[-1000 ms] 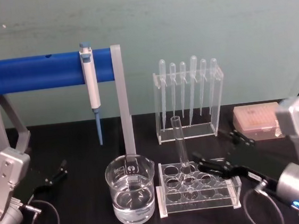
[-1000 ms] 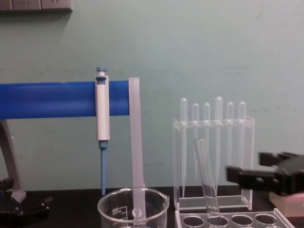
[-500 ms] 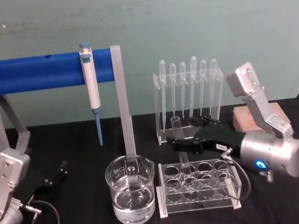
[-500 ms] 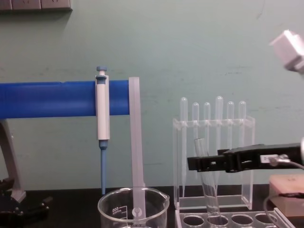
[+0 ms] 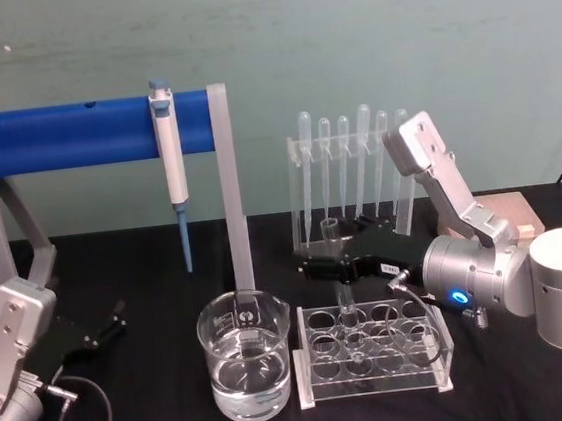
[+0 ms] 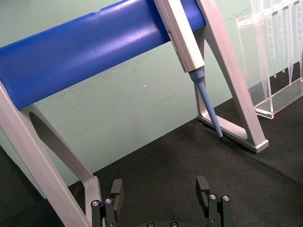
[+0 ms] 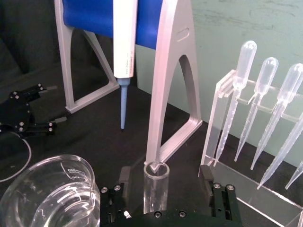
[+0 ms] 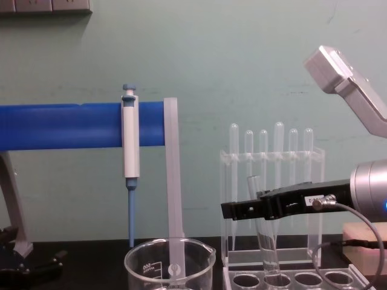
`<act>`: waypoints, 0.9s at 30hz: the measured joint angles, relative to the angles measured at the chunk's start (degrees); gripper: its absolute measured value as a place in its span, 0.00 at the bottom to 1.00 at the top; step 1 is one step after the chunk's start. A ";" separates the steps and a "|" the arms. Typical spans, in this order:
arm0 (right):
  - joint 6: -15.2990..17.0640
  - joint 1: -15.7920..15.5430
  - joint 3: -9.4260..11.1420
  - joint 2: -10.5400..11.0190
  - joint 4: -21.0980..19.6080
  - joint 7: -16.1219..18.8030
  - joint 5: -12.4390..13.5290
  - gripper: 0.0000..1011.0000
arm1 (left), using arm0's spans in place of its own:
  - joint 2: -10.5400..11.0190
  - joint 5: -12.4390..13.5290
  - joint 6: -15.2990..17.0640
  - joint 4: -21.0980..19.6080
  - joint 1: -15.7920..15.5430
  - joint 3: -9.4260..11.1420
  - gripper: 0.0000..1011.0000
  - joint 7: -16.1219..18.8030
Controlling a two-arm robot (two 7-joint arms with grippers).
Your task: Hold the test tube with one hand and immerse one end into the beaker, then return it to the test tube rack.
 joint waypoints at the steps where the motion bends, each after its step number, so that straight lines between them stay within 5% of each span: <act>1: 0.01 -0.10 0.10 -0.05 -0.17 0.00 -0.06 0.90 | 0.00 0.00 0.00 0.00 0.00 0.00 0.99 0.00; 23: 0.61 -2.46 2.62 -0.41 -3.52 -0.42 0.16 0.23 | 0.00 0.00 0.00 0.00 0.00 0.00 0.99 0.00; 27: 0.52 -2.68 2.98 -0.39 -3.76 -0.42 0.40 0.22 | 0.00 0.00 0.00 0.00 0.00 0.00 0.99 0.00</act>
